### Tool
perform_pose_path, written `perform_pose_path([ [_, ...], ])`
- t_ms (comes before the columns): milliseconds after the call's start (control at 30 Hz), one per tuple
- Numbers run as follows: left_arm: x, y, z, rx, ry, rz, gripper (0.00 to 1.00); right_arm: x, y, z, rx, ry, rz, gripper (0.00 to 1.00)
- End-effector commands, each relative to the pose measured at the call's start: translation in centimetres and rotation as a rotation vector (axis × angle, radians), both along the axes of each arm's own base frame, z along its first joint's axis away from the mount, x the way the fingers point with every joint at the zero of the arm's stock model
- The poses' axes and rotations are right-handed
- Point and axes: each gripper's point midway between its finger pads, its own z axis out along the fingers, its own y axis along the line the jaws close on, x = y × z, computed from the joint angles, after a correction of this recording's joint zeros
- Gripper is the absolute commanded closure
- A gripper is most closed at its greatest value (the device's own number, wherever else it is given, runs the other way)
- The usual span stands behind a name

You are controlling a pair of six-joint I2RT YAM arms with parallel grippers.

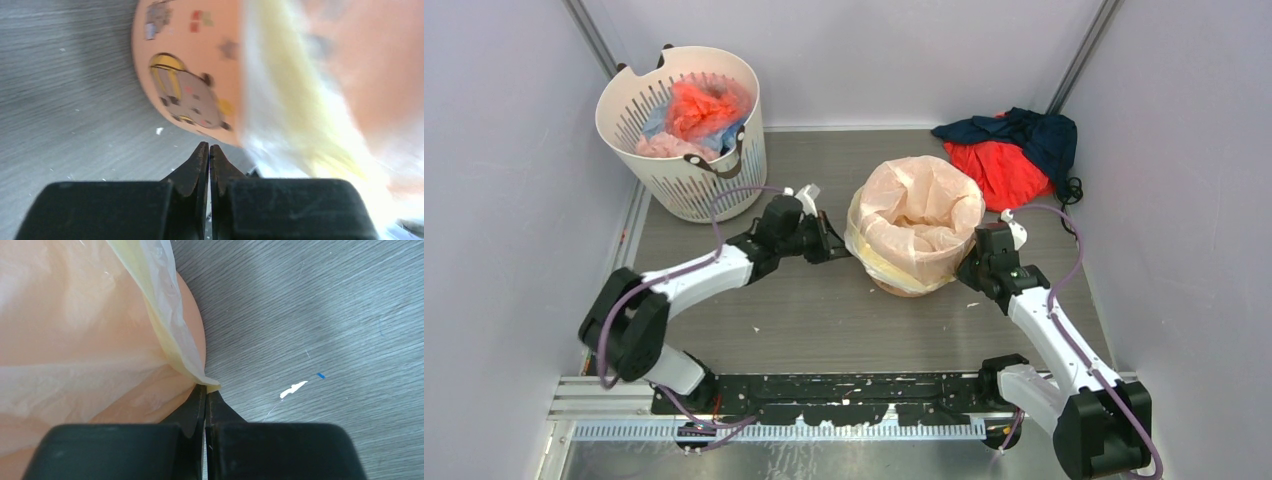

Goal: Put the trash bags into the trash bin

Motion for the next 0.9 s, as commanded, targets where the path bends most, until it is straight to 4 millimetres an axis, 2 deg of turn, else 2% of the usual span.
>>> perform_pose_path([
  [0,-1.9,1.1,9.5,-0.12,-0.179,-0.019,0.92,0.9,-0.5,1.6,-0.036,-0.067,-0.005,0.99],
  [100,-2.8,2.1,12.4,-0.145,-0.211,-0.001,0.81,1.1,-0.4,2.0,-0.03,-0.075,0.0,0.99],
  [233,-2.9,2.4,14.1,-0.137,-0.207,0.009,0.74,1.1,-0.3,2.2,-0.024,-0.08,0.006,0.99],
  [333,-2.4,1.9,13.6,-0.118,-0.17,0.002,0.68,1.1,-0.2,2.5,-0.02,-0.085,0.008,0.99],
  [500,-1.4,0.1,11.7,-0.115,-0.101,-0.034,0.67,1.1,-0.2,2.8,-0.021,-0.087,0.01,0.99],
  [633,-0.7,-0.5,10.2,-0.1,-0.074,-0.034,0.67,1.1,-0.2,3.1,-0.021,-0.094,0.013,0.99],
  [867,-0.4,-0.4,10.9,-0.118,-0.084,-0.012,0.67,1.0,-0.1,3.1,-0.021,-0.094,0.017,0.99],
])
